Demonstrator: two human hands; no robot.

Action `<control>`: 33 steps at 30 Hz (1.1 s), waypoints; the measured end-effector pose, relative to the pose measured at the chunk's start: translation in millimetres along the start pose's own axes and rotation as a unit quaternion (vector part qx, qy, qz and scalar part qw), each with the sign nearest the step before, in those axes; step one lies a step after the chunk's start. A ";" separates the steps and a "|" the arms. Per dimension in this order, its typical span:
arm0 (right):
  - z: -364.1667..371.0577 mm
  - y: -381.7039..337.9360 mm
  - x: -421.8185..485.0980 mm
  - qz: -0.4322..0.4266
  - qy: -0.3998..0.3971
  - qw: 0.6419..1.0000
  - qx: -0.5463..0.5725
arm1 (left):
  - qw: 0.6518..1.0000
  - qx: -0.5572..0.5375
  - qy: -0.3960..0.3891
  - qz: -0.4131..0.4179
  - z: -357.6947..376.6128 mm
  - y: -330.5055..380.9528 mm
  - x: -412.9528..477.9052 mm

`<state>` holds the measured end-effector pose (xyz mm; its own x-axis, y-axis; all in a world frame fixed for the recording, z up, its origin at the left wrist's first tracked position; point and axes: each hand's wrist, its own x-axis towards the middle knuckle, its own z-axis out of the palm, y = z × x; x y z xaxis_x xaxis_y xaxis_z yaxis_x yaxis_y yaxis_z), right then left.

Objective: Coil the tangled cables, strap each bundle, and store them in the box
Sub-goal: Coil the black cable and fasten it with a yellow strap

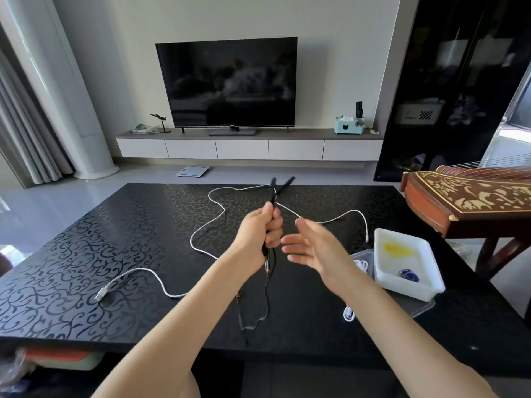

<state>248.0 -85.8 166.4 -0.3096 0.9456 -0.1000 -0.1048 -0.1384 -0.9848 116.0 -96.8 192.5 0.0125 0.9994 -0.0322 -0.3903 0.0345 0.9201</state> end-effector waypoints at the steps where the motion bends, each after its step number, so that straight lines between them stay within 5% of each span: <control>1: 2.7 9.7 -5.2 0.014 -0.037 0.999 -0.020 | 1.000 -0.027 0.009 0.007 0.3 6.0 3.8; 6: 13.8 42.4 -32.1 0.005 -0.227 0.970 -0.092 | 0.991 -0.116 0.052 0.038 -4.9 29.0 19.4; 10: 12.3 42.7 -34.2 -0.081 -0.137 0.979 -0.127 | 0.982 0.052 0.140 0.114 -20.2 31.9 21.9; 14: -10.6 19.5 -30.4 -0.163 -0.033 0.954 -0.251 | 0.889 0.352 0.207 0.205 -42.4 27.5 18.8; 17: -30.6 3.0 -30.5 -0.186 -0.011 0.903 -0.387 | 0.858 0.404 0.231 0.216 -60.3 29.5 17.2; 20: -25.1 -6.9 -32.1 -0.221 -0.030 0.885 -0.409 | 0.862 0.428 0.195 0.191 -61.3 25.9 13.2; 23: -8.6 -20.8 -27.7 -0.260 -0.049 0.906 -0.331 | 0.852 0.485 0.107 0.164 -51.0 2.2 0.5; 28: -1.9 -38.1 -7.8 -0.236 0.018 0.946 -0.222 | 0.942 0.323 -0.009 0.092 -44.9 -19.6 -23.2; 33: -1.7 -31.9 7.4 -0.198 0.067 0.959 -0.194 | 0.923 0.370 -0.072 0.074 -42.4 -17.9 -30.4</control>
<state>250.7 -73.9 196.8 -0.1913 0.9344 0.3006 0.1781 0.3343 -0.9255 83.6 -127.8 160.4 0.1531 0.9810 0.1193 0.3385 -0.1654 0.9263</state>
